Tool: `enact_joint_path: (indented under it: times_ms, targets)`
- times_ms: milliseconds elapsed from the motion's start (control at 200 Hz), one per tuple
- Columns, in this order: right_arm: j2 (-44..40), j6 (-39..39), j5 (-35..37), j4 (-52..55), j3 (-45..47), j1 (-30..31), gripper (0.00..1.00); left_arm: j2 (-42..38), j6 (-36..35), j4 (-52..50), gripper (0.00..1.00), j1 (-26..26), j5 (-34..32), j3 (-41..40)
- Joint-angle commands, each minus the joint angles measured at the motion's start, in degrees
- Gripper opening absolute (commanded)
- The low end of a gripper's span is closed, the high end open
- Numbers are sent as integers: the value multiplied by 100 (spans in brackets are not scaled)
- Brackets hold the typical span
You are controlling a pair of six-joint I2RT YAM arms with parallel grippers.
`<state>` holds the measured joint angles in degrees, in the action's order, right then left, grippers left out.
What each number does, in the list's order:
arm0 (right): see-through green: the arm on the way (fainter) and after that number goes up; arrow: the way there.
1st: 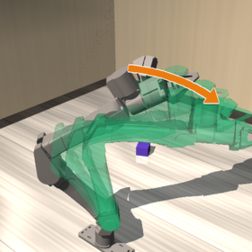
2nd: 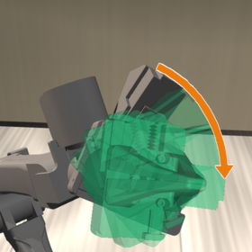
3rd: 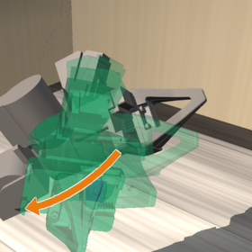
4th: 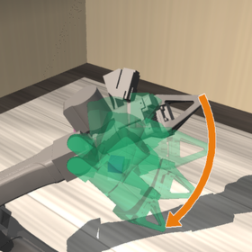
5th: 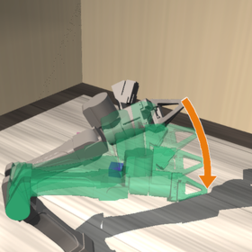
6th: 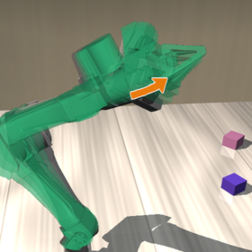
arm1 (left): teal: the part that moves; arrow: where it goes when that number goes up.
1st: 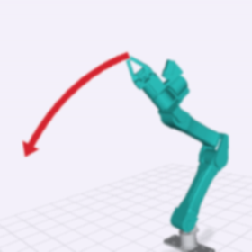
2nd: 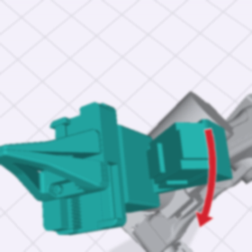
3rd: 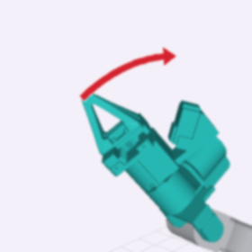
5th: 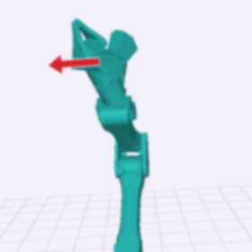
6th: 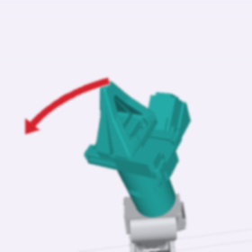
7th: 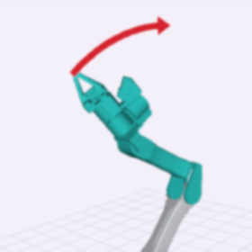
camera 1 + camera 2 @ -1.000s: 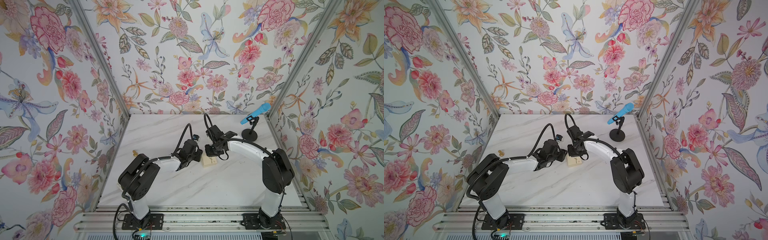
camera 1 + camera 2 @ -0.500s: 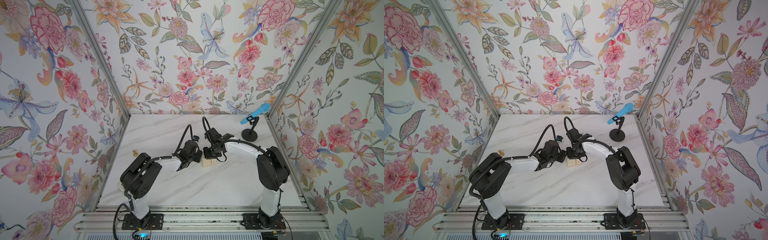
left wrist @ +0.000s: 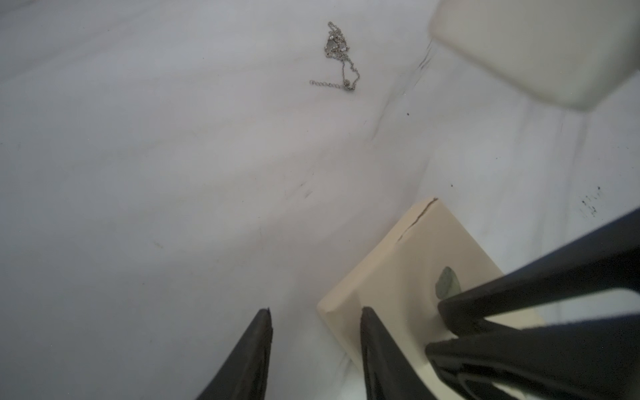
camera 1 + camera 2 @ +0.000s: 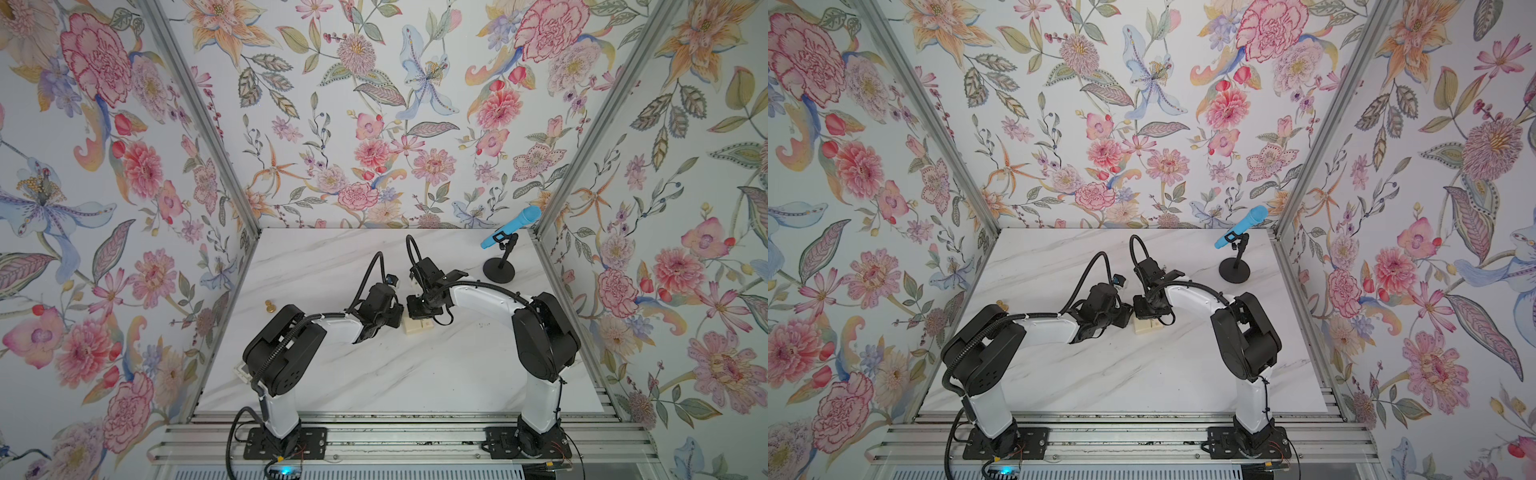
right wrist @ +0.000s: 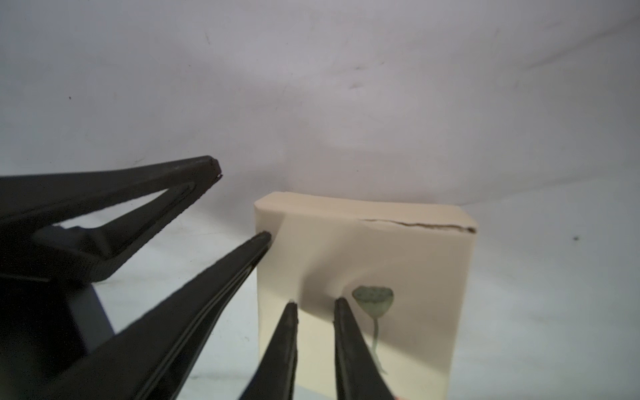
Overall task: Take the necklace out of the lift-off lid jewelry box
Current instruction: Close the lid on the jewelry box.
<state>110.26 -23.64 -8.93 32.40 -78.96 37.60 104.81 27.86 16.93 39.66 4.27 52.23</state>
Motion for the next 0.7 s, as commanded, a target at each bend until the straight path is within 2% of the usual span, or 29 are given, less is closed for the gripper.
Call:
enact_joint_path:
  times_ms: [0, 245, 335, 390, 540, 696]
  targets:
    - [271, -80, -73, -69, 303, -4, 20, 144, 70, 143, 44, 24, -16, -168]
    - [122, -12, -50, -142, 359, -8, 20, -205, -32, -60, 45, 19, -301, -170]
    - [-115, 74, 52, -131, 248, -7, 23, -456, -168, -264, 46, 24, -490, -80]
    - [-298, 122, 139, -129, 154, -205, 25, -640, -306, -482, 46, 20, -663, 36]
    - [-1021, 248, 328, -118, 27, -412, 40, -1309, -754, -1108, 52, -95, -1172, 423]
    - [-2054, 416, 579, -86, 214, -789, 60, -2112, -1284, -1663, 70, -292, -1671, 885]
